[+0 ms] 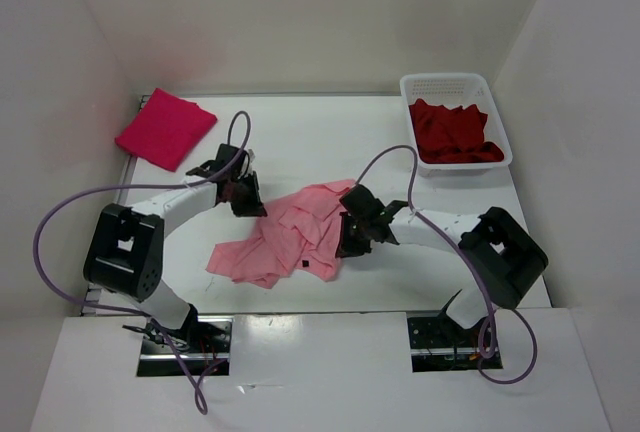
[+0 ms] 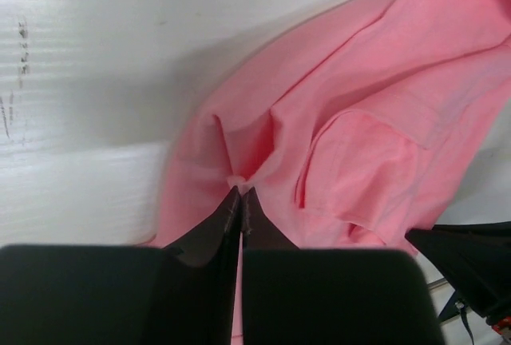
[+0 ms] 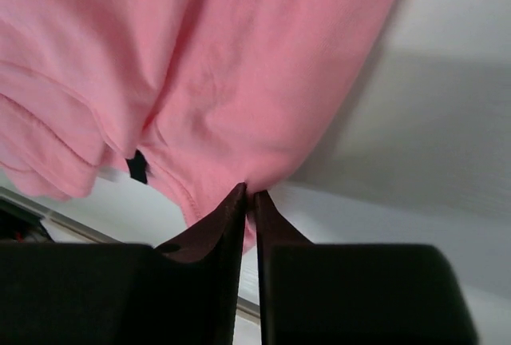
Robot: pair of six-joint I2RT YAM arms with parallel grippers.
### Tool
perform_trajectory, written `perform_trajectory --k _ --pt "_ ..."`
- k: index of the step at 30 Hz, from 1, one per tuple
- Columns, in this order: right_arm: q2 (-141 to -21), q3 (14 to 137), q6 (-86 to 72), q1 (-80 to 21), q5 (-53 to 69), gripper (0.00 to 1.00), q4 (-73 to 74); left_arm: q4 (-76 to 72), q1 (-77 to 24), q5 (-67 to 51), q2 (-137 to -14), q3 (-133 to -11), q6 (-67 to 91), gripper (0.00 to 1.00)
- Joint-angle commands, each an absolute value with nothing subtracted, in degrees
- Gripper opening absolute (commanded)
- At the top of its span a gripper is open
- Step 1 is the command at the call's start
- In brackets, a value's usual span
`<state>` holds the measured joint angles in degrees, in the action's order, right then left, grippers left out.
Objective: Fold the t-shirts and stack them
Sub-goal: Flatten out the tshirt
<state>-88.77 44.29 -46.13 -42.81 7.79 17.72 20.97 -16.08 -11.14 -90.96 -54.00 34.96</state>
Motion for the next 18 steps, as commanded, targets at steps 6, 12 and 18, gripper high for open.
perform_trajectory --k 6,12,18 --pt "-82.63 52.99 -45.36 -42.8 -2.27 0.04 21.34 22.32 -15.56 -9.84 -82.18 -60.46 35.16 0.0" --pt "-70.94 68.35 -41.23 -38.85 -3.0 0.03 33.21 27.5 -11.69 -11.69 -75.51 -70.12 34.63 0.0" --pt "-68.47 92.14 -35.25 -37.62 -1.06 0.03 43.94 30.59 -5.55 -15.46 -69.44 -82.43 35.15 0.0"
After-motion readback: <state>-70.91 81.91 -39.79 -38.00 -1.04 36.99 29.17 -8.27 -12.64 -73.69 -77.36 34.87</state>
